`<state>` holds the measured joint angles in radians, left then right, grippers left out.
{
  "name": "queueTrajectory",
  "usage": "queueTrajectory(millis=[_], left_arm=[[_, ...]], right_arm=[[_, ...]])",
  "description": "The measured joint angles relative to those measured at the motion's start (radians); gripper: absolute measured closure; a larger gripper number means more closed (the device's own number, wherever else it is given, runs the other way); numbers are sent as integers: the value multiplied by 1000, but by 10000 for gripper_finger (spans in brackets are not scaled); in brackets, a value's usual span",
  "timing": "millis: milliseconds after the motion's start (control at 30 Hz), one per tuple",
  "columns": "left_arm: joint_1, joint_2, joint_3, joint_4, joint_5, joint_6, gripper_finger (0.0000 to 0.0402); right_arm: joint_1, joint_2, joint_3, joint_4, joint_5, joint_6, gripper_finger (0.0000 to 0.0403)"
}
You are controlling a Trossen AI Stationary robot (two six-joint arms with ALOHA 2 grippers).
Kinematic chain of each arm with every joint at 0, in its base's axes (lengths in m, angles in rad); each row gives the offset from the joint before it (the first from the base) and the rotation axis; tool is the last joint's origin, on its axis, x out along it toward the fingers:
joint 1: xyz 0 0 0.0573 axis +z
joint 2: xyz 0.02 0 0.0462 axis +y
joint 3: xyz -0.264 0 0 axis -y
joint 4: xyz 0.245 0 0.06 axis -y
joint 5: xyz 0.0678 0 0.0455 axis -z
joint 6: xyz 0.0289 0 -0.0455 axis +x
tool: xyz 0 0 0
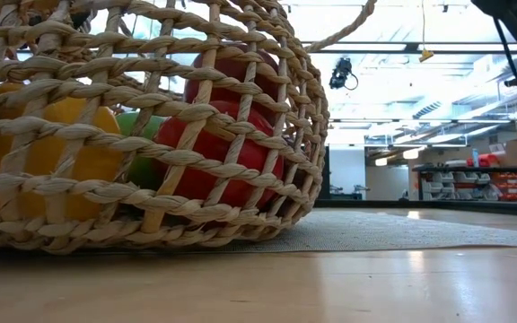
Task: Build produce basket
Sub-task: Put the green cucumber into the brown woven basket
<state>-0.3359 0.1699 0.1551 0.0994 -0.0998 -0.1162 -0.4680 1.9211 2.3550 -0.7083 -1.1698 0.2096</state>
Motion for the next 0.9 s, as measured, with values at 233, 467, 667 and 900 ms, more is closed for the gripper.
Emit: queueTrajectory(millis=[233,467,667,900], left_arm=[[12,0,0,38,-89,64,230],[12,0,0,95,-133,-200,230],[15,0,0,130,-157,-542,230],[15,0,12,238,-164,-485,230]], right_arm=[[8,-32,0,-45,-2,49,279],[18,-78,0,-188,19,-28,279],[21,-77,0,-352,80,-166,279],[57,-73,-68,-380,144,-222,279]])
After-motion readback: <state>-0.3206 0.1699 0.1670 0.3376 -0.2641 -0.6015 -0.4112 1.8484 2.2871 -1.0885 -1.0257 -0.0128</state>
